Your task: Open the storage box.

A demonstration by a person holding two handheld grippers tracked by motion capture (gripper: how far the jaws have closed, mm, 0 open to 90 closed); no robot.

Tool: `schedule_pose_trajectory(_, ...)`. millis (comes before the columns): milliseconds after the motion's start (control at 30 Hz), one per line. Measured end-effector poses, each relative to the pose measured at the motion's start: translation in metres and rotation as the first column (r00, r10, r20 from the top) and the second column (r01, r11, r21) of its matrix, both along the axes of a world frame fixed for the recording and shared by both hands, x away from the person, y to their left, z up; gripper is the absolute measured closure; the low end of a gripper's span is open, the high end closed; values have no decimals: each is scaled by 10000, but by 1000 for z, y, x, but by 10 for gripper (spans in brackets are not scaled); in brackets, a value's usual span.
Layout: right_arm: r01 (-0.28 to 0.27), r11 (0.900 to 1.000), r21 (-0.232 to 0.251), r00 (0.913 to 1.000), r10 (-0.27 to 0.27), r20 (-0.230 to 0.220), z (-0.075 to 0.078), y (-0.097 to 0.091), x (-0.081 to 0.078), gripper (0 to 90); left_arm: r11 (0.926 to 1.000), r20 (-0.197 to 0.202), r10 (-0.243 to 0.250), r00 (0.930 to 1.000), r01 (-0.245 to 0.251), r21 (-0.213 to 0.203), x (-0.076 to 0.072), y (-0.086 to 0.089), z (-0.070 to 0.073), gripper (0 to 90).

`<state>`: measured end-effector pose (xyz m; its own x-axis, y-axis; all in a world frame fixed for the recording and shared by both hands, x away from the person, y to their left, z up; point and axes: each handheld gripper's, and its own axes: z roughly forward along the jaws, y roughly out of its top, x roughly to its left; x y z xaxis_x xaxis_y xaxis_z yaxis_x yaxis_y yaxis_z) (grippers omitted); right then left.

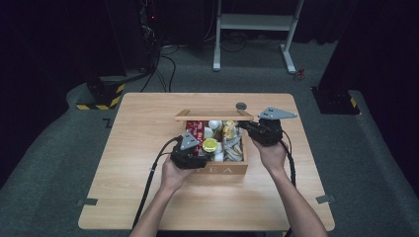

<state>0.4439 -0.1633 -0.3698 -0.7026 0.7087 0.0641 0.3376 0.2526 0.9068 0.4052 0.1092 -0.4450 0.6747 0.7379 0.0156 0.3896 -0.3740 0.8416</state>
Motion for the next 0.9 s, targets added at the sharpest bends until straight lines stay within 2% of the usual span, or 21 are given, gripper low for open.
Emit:
schedule_pose_trajectory(100, 14, 10000, 1, 10000, -14, -20, 0, 0, 0, 894, 9997, -77, 53, 10000, -51, 240, 5, -6, -3, 329)
schedule_pose_trajectory(200, 28, 10000, 29, 10000, -28, -12, 0, 0, 0, 894, 9998, -153, 131, 9998, -129, 138, 9, -7, -6, 329)
schedule_pose_trajectory(533, 39, 10000, -1, 10000, -39, -17, 0, 0, 0, 894, 9996, -136, 231, 9996, -229, 187, 15, -11, -9, 335)
schedule_pose_trajectory(900, 40, 10000, -28, 10000, -40, -27, 0, 0, 0, 895, 9994, -327, 280, 9991, -273, 234, 23, -15, -16, 341)
